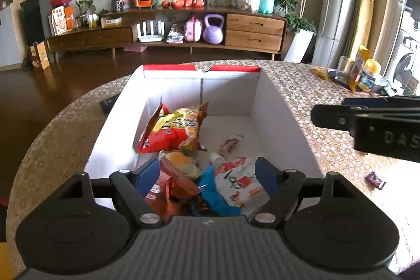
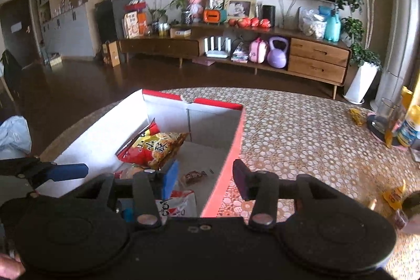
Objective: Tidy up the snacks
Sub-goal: 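Move the left tool toward the cream sausage stick while the right tool approaches the purple candy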
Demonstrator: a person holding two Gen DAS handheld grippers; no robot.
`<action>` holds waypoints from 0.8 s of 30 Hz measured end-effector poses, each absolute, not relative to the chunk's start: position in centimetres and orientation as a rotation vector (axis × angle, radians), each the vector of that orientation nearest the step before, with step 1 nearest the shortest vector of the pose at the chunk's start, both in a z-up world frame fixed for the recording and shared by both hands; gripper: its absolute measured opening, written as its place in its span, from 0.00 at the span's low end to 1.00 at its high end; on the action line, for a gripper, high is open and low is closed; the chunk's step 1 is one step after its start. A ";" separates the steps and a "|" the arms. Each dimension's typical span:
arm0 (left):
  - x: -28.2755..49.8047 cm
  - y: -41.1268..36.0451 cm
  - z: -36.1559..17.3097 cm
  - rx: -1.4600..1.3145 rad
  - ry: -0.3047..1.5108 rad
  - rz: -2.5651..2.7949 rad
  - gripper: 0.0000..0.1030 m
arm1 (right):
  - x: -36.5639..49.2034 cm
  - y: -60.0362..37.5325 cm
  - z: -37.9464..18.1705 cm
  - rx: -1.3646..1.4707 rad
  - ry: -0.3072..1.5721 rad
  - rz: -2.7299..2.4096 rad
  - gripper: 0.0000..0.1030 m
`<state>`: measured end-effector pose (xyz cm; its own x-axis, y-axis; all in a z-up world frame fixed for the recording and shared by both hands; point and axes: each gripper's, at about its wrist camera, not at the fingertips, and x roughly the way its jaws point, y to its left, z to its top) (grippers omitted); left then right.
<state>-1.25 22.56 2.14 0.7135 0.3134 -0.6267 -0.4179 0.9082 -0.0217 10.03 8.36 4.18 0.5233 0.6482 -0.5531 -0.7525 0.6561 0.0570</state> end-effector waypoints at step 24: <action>2.2 15.1 2.9 -0.087 0.634 0.252 0.77 | 10.8 -3.8 1.9 -0.048 0.574 0.632 0.49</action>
<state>2.23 15.10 2.90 0.7763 0.2060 -0.5957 -0.2589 0.9659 -0.0034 10.78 -3.80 1.91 0.6572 0.5446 -0.5211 -0.5707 0.8112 0.1280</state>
